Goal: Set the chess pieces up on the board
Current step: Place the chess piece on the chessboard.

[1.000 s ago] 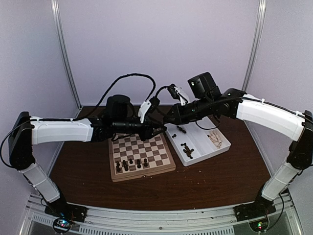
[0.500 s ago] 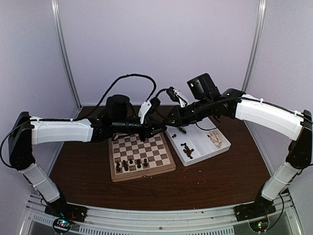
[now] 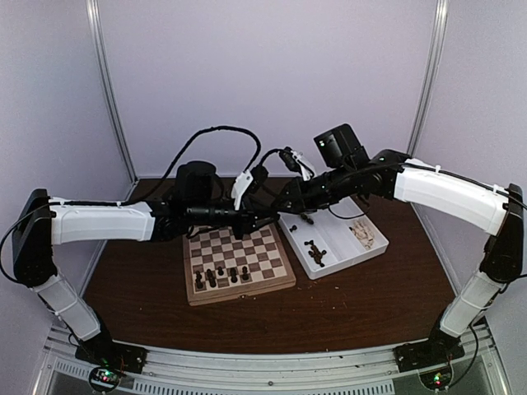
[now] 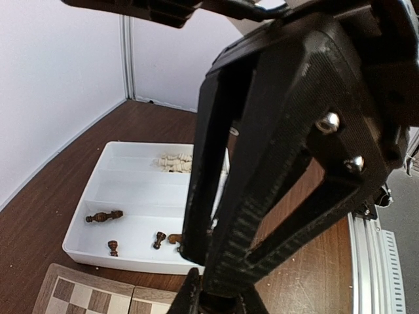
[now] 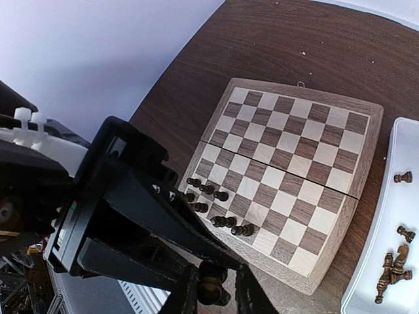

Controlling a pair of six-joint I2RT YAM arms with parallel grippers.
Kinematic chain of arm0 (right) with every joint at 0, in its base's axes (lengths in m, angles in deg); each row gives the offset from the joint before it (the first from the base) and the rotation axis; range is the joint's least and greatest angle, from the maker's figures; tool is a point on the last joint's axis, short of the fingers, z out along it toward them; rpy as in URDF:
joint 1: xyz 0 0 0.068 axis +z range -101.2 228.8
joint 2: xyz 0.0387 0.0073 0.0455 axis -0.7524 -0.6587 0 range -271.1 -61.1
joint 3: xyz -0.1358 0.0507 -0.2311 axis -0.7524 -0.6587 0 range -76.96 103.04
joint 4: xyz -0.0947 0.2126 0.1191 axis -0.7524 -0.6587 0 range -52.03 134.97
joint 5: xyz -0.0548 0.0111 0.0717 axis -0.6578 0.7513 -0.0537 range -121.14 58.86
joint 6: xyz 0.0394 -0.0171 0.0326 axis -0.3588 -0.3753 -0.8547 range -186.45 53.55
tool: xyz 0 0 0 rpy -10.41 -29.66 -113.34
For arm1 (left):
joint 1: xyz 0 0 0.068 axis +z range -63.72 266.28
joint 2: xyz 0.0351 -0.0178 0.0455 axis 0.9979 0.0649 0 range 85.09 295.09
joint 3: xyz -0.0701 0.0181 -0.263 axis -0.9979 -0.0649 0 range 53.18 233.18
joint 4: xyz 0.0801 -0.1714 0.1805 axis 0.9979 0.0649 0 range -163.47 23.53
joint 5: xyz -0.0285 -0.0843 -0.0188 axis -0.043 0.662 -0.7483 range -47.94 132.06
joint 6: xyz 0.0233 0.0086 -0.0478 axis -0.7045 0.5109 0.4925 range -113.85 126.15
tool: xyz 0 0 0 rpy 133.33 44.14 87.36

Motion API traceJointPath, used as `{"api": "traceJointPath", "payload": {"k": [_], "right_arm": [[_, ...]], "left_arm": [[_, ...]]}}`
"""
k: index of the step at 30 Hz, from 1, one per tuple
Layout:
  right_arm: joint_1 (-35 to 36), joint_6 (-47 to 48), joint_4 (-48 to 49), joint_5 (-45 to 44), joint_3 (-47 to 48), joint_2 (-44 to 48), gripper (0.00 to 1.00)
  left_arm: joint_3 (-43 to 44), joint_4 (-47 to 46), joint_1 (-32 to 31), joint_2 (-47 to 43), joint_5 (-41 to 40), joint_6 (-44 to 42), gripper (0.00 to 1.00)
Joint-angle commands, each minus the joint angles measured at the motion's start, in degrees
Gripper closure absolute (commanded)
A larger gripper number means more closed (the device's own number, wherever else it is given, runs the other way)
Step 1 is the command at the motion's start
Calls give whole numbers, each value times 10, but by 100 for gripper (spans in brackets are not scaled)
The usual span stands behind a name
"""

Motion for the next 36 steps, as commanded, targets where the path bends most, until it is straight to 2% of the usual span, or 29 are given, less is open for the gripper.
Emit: {"api": "traceJointPath", "payload": {"k": [1, 9, 14, 21, 28, 31, 32, 33, 36], "right_arm": [[-3, -17, 18, 9, -4, -9, 83], [-3, -33, 32, 2, -14, -1, 100], [-3, -34, 38, -5, -18, -5, 100], [-4, -31, 36, -13, -18, -7, 100], [-6, -7, 10, -44, -15, -7, 100], [-6, 9, 0, -67, -21, -4, 100], [-6, 14, -3, -76, -23, -3, 100], [-5, 21, -6, -85, -27, -1, 100], [-5, 38, -4, -105, -40, 1, 100]], "left_arm": [[-6, -54, -3, -19, 9, 0, 100], [-19, -72, -3, -25, -18, 1, 100], [-24, -79, -3, -23, -23, 4, 100], [-34, -84, -2, -23, -17, 4, 67], [-53, -65, -3, -42, -35, -3, 48], [-58, -16, -3, -67, -53, -5, 41], [-60, 7, -2, -79, -61, -9, 35], [-63, 32, -2, -95, -71, -13, 25], [-76, 103, 0, -148, -113, -24, 21]]}}
